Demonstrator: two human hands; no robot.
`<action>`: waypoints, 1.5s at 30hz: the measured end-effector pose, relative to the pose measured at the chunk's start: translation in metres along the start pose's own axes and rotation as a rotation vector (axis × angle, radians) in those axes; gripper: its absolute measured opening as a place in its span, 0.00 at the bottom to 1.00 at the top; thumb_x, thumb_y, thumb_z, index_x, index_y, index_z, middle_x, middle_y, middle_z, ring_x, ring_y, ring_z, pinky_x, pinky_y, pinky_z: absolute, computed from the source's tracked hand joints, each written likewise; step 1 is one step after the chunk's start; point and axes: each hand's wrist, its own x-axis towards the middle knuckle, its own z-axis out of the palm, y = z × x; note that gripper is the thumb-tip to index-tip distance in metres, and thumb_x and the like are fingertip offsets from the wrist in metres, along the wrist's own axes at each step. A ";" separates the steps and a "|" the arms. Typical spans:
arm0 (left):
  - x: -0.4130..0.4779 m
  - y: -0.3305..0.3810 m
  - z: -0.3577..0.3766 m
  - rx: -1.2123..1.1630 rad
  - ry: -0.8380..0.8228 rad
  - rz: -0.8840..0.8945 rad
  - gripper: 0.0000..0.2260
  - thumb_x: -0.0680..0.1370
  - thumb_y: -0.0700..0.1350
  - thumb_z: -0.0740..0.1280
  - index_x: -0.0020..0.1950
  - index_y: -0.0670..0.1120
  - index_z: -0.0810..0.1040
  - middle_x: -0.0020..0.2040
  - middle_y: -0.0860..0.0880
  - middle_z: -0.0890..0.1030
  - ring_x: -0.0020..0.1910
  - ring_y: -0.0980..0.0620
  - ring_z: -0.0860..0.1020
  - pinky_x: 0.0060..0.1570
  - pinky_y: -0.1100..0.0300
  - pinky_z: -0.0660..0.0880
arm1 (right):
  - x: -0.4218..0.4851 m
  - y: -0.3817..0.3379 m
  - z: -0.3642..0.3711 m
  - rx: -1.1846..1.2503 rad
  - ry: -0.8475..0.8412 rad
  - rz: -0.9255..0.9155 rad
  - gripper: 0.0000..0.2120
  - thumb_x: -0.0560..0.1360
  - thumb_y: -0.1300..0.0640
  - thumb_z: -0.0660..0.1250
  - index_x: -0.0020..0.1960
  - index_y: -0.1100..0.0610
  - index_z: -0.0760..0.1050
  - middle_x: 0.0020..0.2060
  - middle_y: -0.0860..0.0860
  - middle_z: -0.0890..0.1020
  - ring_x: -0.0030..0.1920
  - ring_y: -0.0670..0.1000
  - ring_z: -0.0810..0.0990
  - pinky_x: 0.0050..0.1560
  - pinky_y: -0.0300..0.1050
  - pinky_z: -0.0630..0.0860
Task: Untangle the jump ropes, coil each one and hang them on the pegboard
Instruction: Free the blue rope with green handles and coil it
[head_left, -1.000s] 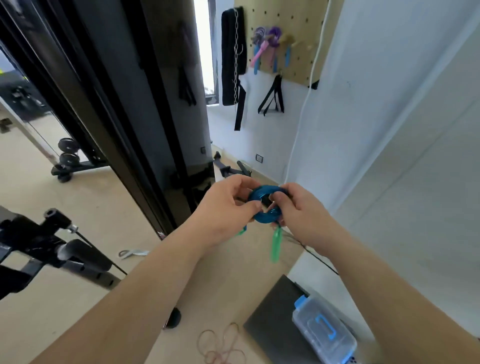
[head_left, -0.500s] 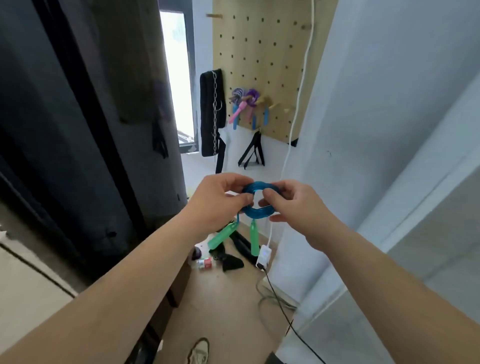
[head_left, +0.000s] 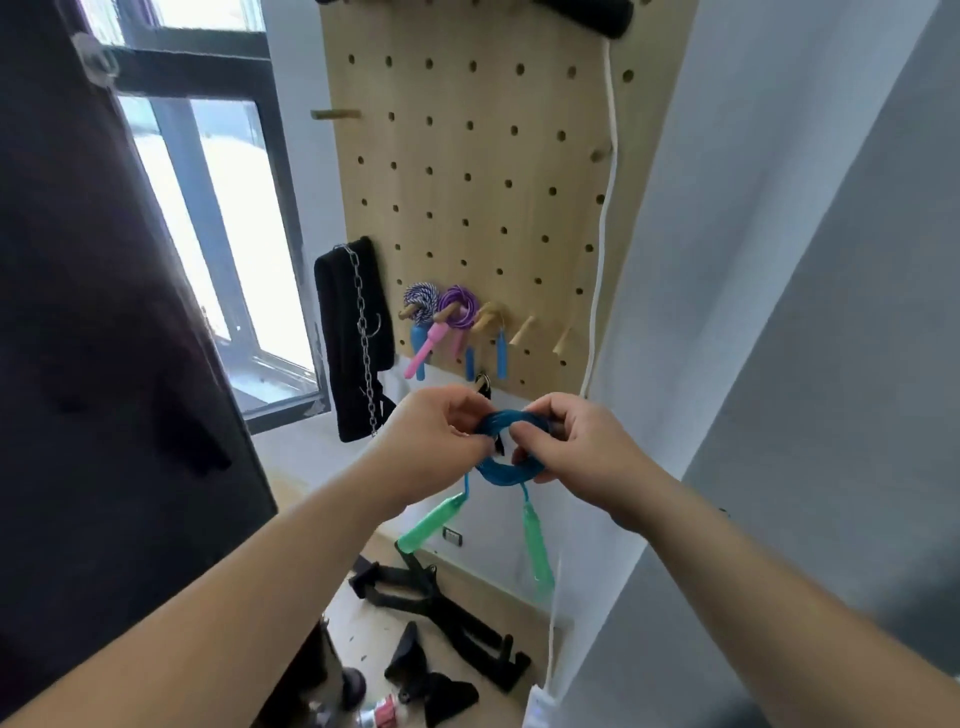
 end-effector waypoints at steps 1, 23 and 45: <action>0.019 -0.002 -0.003 0.011 0.001 0.005 0.12 0.75 0.36 0.73 0.54 0.51 0.85 0.45 0.53 0.87 0.45 0.55 0.85 0.42 0.65 0.80 | 0.019 0.000 -0.002 -0.021 0.011 -0.005 0.04 0.81 0.54 0.70 0.54 0.54 0.79 0.42 0.52 0.88 0.47 0.55 0.87 0.52 0.55 0.84; 0.308 -0.062 0.025 0.387 -0.018 0.091 0.09 0.73 0.43 0.72 0.52 0.51 0.83 0.45 0.55 0.84 0.43 0.54 0.82 0.45 0.54 0.83 | 0.298 0.046 -0.053 -0.401 0.027 0.131 0.04 0.78 0.58 0.74 0.45 0.51 0.83 0.41 0.47 0.84 0.43 0.46 0.81 0.39 0.38 0.73; 0.416 -0.073 0.053 0.203 -0.161 -0.083 0.14 0.75 0.39 0.68 0.60 0.44 0.83 0.51 0.47 0.85 0.52 0.47 0.83 0.54 0.50 0.83 | 0.368 0.084 -0.044 -0.766 0.367 0.103 0.08 0.81 0.50 0.68 0.57 0.53 0.79 0.50 0.49 0.79 0.48 0.54 0.79 0.43 0.49 0.78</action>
